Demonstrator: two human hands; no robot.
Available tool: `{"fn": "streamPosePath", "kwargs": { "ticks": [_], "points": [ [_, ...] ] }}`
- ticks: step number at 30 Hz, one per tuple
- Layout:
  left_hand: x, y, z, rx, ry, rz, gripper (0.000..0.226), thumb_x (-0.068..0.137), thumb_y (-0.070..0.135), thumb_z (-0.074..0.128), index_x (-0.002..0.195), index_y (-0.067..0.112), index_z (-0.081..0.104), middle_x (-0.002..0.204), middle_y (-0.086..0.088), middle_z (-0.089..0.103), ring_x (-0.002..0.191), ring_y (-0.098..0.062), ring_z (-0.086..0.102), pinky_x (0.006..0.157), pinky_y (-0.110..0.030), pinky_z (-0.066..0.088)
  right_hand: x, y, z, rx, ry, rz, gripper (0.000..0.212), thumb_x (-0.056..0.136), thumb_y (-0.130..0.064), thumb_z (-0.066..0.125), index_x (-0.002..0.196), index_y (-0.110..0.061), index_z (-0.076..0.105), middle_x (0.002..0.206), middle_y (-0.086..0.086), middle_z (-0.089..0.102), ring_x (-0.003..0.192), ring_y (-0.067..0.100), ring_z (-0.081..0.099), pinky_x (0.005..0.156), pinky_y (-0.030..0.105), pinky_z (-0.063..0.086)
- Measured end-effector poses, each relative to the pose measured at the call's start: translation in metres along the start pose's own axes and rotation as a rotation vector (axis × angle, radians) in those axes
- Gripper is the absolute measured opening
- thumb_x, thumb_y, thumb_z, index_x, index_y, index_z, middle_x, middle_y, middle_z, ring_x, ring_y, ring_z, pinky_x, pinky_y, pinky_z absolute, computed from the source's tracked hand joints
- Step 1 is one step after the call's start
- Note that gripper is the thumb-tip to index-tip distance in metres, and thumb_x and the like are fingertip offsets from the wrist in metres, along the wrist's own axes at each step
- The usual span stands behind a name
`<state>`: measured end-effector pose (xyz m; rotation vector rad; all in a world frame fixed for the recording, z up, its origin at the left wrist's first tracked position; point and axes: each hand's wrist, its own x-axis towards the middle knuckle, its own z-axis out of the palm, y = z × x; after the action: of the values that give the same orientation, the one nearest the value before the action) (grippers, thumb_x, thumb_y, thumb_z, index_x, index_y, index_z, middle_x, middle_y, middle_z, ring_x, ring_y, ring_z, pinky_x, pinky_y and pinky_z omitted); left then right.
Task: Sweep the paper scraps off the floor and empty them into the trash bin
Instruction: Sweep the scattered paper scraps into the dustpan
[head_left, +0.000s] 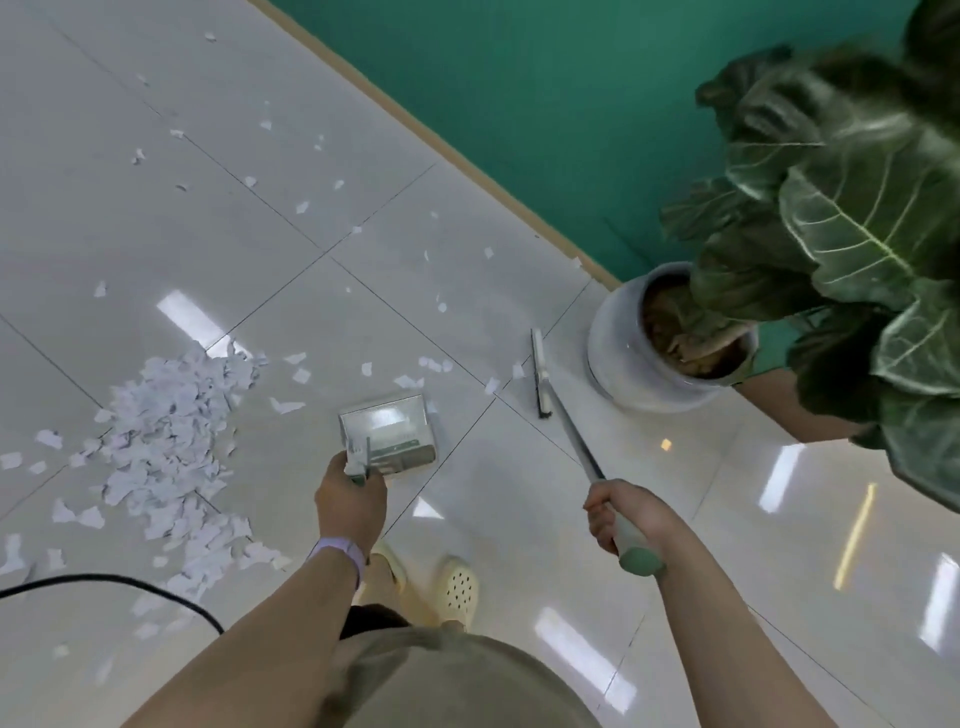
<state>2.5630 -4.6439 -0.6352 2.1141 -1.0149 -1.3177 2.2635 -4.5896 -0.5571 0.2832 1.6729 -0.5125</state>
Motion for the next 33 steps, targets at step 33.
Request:
{"fn": "streamPosePath", "kwargs": {
  "ticks": [33],
  "points": [
    [0.065, 0.035, -0.084, -0.07, 0.397, -0.237, 0.012, 0.091, 0.009, 0.06, 0.102, 0.011, 0.064, 0.078, -0.014, 0.069, 0.075, -0.04, 0.064, 0.068, -0.042, 0.056, 0.062, -0.097, 0.278, -0.402, -0.531, 0.206, 0.014, 0.082, 0.002, 0.051, 0.079, -0.011, 0.047, 0.053, -0.003, 0.044, 0.038, 0.006, 0.039, 0.033, 0.018, 0.035]
  ]
}}
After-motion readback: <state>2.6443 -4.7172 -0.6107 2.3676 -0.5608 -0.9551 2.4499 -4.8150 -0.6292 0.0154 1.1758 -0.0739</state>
